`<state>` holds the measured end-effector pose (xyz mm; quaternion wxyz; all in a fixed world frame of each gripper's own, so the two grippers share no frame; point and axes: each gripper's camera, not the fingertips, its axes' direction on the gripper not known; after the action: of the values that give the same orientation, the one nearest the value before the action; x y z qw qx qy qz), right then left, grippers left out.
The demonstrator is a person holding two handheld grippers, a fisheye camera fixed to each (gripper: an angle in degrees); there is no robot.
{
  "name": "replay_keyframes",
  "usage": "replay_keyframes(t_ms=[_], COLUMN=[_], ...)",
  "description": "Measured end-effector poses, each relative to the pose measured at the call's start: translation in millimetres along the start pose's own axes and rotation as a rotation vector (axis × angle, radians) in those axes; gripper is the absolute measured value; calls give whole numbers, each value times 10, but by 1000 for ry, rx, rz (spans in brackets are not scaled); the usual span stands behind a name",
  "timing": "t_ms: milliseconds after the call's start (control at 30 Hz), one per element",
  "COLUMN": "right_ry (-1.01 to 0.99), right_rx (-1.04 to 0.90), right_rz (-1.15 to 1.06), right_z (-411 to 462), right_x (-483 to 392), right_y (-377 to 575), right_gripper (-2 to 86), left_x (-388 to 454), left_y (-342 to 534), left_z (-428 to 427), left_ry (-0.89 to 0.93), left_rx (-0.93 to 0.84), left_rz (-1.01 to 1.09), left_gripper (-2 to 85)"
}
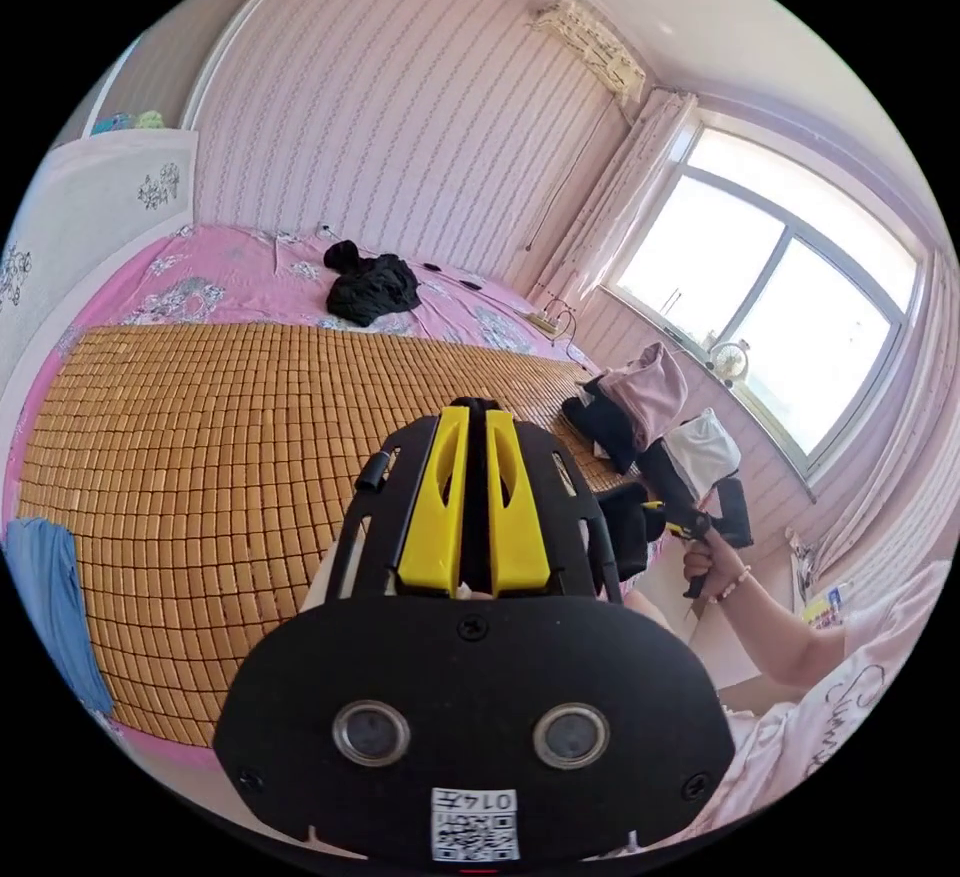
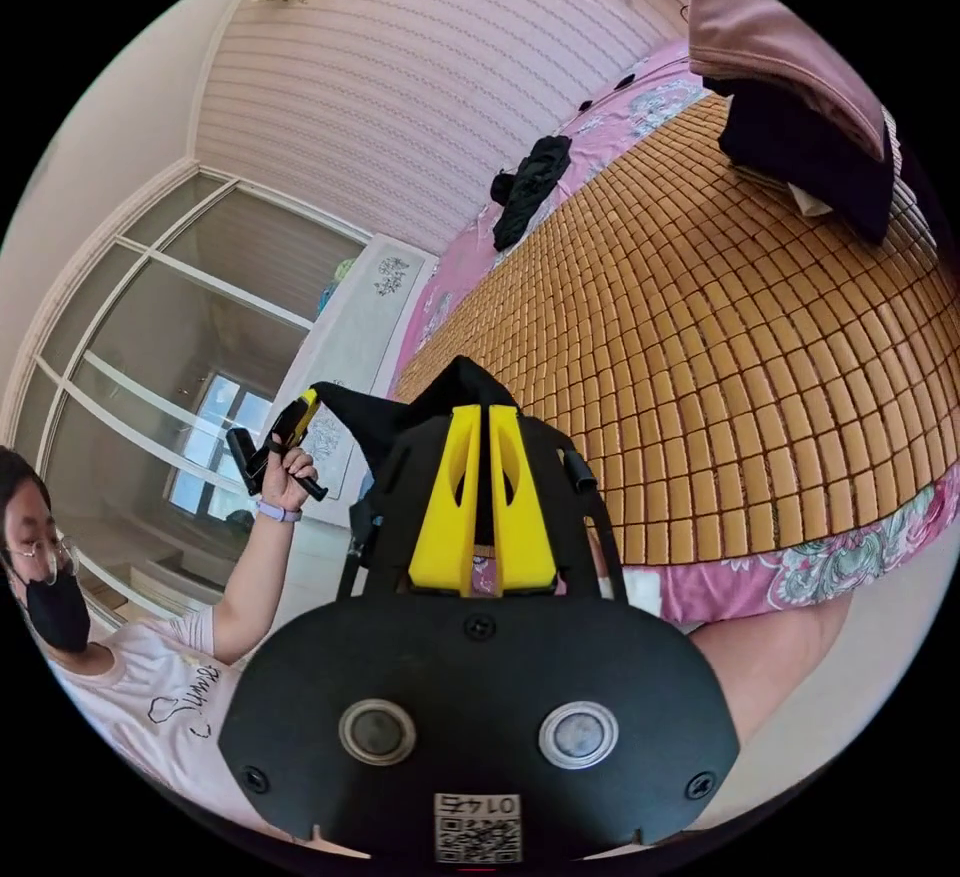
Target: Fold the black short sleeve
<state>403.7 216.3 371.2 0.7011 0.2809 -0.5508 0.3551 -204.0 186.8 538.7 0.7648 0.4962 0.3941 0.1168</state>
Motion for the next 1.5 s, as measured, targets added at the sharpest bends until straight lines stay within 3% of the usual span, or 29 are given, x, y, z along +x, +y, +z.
replay_keyframes(t_ms=[133, 267, 400, 467, 533, 600, 700, 800, 933, 1133, 1233, 1300, 1500], right_ry=[216, 299, 382, 529, 582, 637, 766, 739, 536, 462, 497, 500, 504], right_rx=[-17, -81, -168, -131, -99, -184, -272, -281, -231, -269, -316, -344, -327], right_rz=[105, 65, 23, 33, -3, -58, -162, -156, -165, -215, -243, -226, -197], right_z=[-22, 54, 388, 501, 564, 722, 875, 795, 425, 403, 661, 769, 580], right_x=[356, 414, 336, 304, 274, 288, 262, 261, 169, 53, -4, 15, 69], right_y=[55, 114, 56, -25, -71, -138, -170, -223, -304, -377, -314, -274, -190], right_gripper=[16, 39, 92, 106, 112, 115, 59, 27, 3, -1, -1, -1, 3], left_x=[-297, -221, -259, -253, -224, -162, -159, -264, -197, -54, 120, 119, -103], left_y=[159, 828, 1387, 1491, 1553, 1522, 1461, 1347, 987, -137, -585, -667, 122], left_z=[273, 425, 723, 860, 985, 1002, 1028, 918, 533, 214, 294, 549, 742], left_ry=[-46, -91, -85, -124, -162, -247, -211, -139, -10, 183, 96, -80, -158], left_rx=[-101, -302, -473, -513, -552, -537, -581, -586, -462, -311, -132, -184, -449], left_rz=[-122, -11, -122, -166, -168, -130, -69, -141, -83, -49, -4, 7, 22], left_gripper=[64, 74, 98, 102, 91, 55, 10, -5, -9, -7, 8, 36, 57])
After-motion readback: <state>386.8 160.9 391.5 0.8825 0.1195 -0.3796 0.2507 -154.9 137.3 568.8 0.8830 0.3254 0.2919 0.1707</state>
